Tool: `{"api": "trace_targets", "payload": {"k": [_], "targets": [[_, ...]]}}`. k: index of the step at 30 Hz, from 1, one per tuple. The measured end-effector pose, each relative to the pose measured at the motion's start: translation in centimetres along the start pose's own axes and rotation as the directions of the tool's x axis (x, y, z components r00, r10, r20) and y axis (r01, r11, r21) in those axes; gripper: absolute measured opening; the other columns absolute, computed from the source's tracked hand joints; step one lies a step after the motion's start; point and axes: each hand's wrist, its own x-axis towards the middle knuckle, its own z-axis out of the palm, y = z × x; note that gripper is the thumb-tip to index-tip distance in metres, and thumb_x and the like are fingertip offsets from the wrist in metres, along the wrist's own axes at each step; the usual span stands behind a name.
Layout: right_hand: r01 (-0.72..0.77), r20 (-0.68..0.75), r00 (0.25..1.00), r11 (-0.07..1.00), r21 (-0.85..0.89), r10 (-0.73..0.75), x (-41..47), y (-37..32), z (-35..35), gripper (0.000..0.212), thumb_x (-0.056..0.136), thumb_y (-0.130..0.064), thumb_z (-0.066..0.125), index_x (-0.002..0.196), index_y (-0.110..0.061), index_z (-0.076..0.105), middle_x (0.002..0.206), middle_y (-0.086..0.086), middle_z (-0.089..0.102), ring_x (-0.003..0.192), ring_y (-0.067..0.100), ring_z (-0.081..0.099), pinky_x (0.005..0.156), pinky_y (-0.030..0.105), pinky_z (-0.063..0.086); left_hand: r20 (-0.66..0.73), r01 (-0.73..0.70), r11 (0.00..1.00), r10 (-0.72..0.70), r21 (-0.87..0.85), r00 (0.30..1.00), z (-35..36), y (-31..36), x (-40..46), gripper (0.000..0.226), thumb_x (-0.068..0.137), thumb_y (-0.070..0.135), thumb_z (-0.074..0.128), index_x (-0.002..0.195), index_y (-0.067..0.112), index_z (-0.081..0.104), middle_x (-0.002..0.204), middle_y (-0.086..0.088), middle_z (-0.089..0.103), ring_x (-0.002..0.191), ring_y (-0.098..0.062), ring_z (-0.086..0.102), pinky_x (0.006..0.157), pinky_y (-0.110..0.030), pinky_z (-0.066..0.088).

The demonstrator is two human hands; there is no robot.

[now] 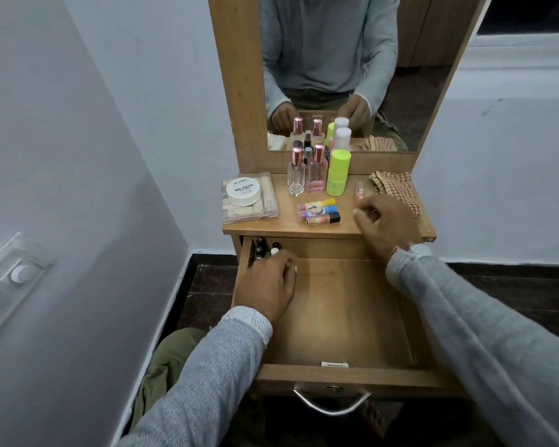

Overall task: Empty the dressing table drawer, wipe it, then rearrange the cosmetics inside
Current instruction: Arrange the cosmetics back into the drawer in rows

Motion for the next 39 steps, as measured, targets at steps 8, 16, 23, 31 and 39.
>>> {"api": "trace_targets", "payload": {"k": [8, 16, 23, 31, 39], "targets": [[-0.108, 0.143, 0.976, 0.936, -0.336, 0.165, 3.6, 0.5, 0.7, 0.034, 0.089, -0.03, 0.059, 0.112, -0.004, 0.057, 0.11, 0.017, 0.061, 0.101, 0.032, 0.056, 0.083, 0.037, 0.045, -0.111, -0.028, 1.0, 0.029, 0.014, 0.993, -2.6, 1.7, 5.8, 0.025, 0.094, 0.022, 0.057, 0.119, 0.026, 0.056, 0.104, 0.005, 0.065, 0.091, -0.016, 0.061, 0.076, -0.035, 0.055], [-0.214, 0.087, 0.963, 0.92, -0.327, 0.255, 3.7, 0.5, 2.6, 0.044, 0.087, -0.033, 0.061, 0.117, -0.003, 0.051, 0.117, 0.017, 0.058, 0.106, 0.033, 0.056, 0.086, 0.039, 0.047, -0.035, -0.024, 0.993, 0.029, 0.116, 0.999, -1.9, 1.5, 7.8, 0.028, 0.092, 0.025, 0.061, 0.12, 0.023, 0.056, 0.115, 0.0, 0.063, 0.099, -0.021, 0.062, 0.08, -0.037, 0.054], [-0.246, 0.031, 0.964, 0.932, -0.265, 0.263, 3.4, 1.0, 3.2, 0.041, 0.086, -0.031, 0.059, 0.116, -0.003, 0.052, 0.112, 0.017, 0.059, 0.101, 0.033, 0.057, 0.083, 0.038, 0.047, -0.022, -0.03, 0.987, 0.034, 0.155, 0.999, -1.6, 1.6, 8.6, 0.024, 0.092, 0.036, 0.061, 0.113, 0.025, 0.059, 0.113, 0.0, 0.062, 0.096, -0.022, 0.061, 0.078, -0.038, 0.054], [-0.275, -0.003, 0.96, 0.941, -0.195, 0.28, 2.7, 1.5, 2.9, 0.034, 0.085, -0.031, 0.061, 0.107, -0.005, 0.058, 0.101, 0.014, 0.062, 0.092, 0.029, 0.058, 0.076, 0.036, 0.046, -0.018, 0.027, 0.998, -0.026, 0.06, 0.999, -1.8, 1.7, 8.8, 0.015, 0.091, 0.028, 0.063, 0.105, 0.024, 0.059, 0.105, 0.0, 0.067, 0.09, -0.02, 0.061, 0.077, -0.036, 0.054], [-0.284, -0.043, 0.959, 0.954, -0.094, 0.281, 2.3, 1.7, 2.7, 0.023, 0.084, -0.026, 0.064, 0.096, -0.006, 0.064, 0.092, 0.012, 0.065, 0.085, 0.026, 0.058, 0.072, 0.033, 0.044, -0.14, 0.046, 0.956, -0.09, -0.291, 0.986, -3.2, 0.1, 6.0, 0.014, 0.089, 0.025, 0.067, 0.102, 0.023, 0.06, 0.09, 0.006, 0.063, 0.079, -0.012, 0.061, 0.07, -0.028, 0.054]]}}
